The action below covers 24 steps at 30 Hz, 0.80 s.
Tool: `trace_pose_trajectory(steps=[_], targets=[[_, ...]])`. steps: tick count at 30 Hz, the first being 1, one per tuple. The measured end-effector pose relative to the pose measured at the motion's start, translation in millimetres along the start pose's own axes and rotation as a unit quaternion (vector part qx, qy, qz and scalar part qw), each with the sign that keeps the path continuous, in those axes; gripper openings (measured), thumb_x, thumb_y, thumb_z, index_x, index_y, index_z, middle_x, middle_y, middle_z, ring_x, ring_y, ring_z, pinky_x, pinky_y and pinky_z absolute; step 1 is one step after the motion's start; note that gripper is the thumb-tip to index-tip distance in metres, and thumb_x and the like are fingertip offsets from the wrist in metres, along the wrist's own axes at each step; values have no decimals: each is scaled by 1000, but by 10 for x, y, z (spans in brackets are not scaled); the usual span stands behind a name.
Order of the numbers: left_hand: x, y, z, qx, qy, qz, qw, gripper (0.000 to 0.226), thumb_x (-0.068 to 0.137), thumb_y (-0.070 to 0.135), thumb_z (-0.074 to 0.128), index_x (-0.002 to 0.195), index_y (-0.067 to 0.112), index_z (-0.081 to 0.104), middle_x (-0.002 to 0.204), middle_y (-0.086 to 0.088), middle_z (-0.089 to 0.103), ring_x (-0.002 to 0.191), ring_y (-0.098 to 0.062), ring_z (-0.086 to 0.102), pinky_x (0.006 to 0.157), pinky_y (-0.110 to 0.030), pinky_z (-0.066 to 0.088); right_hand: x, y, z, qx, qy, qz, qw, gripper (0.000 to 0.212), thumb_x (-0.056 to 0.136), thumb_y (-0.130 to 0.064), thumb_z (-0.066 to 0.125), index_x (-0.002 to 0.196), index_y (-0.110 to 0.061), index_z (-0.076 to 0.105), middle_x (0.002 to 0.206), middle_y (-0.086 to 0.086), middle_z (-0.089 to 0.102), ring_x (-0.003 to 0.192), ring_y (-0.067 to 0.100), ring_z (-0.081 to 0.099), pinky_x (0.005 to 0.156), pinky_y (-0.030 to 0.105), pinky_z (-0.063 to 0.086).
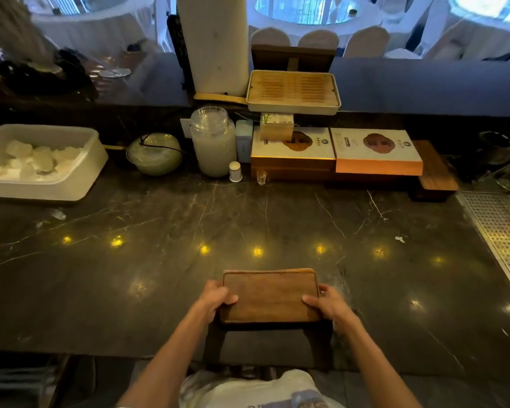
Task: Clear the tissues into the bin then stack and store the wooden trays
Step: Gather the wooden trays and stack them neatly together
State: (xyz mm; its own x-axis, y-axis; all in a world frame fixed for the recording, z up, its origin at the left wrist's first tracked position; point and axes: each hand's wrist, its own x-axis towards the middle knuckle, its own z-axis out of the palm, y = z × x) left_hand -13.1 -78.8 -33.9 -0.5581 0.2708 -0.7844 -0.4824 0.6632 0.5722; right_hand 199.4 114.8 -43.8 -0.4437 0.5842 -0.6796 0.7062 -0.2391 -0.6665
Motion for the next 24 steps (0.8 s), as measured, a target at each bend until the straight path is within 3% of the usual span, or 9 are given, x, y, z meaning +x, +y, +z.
trace_pose_trajectory(steps=[3, 5, 8, 11, 16, 19, 24], targets=[[-36, -16, -74, 23, -4, 93, 995, 55, 72, -11, 71, 106, 19, 40, 105, -4, 55, 103, -22, 54, 85, -38, 52, -39, 68, -44, 36, 3, -31, 999, 65, 77, -10, 79, 132, -12, 46, 110, -1, 60, 93, 10, 58, 71, 19, 49], [-84, -50, -105, 61, -13, 182, 981, 56, 70, -14, 70, 103, 20, 40, 107, -2, 51, 102, -18, 53, 83, -33, 53, -90, 112, -45, 6, 47, -89, 995, 61, 72, -3, 80, 120, -21, 49, 118, 3, 57, 103, 16, 57, 81, 24, 49], [-161, -76, -86, 107, 24, 282, 953, 51, 66, -20, 63, 95, 17, 44, 104, 3, 43, 98, -16, 49, 75, -20, 51, -176, 138, 51, -56, 125, -162, 977, 59, 66, 3, 82, 104, -29, 50, 109, -1, 51, 102, 18, 54, 85, 27, 46], [-203, -63, -88, 132, 17, 285, 949, 49, 72, -17, 65, 104, 15, 47, 113, 1, 42, 106, -15, 49, 83, -16, 46, -215, 138, 122, -40, 138, -151, 978, 57, 73, 0, 78, 116, -24, 49, 114, -3, 48, 109, 17, 51, 91, 29, 43], [-266, 45, -112, 225, 2, 285, 932, 48, 84, -5, 62, 123, 17, 45, 127, 0, 42, 123, -13, 46, 110, -32, 42, -191, -61, 103, -69, 117, -107, 985, 60, 79, -7, 74, 131, -18, 46, 119, -4, 45, 121, 20, 49, 100, 35, 43], [-310, 75, -38, 318, 53, 347, 881, 53, 84, -1, 63, 130, 17, 43, 133, 0, 41, 125, -13, 43, 110, -33, 43, -230, -137, 99, -101, 111, -102, 983, 61, 79, -11, 75, 132, -18, 47, 130, 2, 50, 125, 21, 50, 103, 40, 43], [-342, 51, 79, 464, 121, 401, 781, 50, 78, 12, 70, 121, 17, 45, 125, -1, 47, 113, -15, 45, 95, -27, 45, -365, -59, 166, -136, 151, -118, 972, 56, 81, -11, 74, 130, -15, 47, 127, 5, 54, 122, 22, 53, 101, 39, 47]])
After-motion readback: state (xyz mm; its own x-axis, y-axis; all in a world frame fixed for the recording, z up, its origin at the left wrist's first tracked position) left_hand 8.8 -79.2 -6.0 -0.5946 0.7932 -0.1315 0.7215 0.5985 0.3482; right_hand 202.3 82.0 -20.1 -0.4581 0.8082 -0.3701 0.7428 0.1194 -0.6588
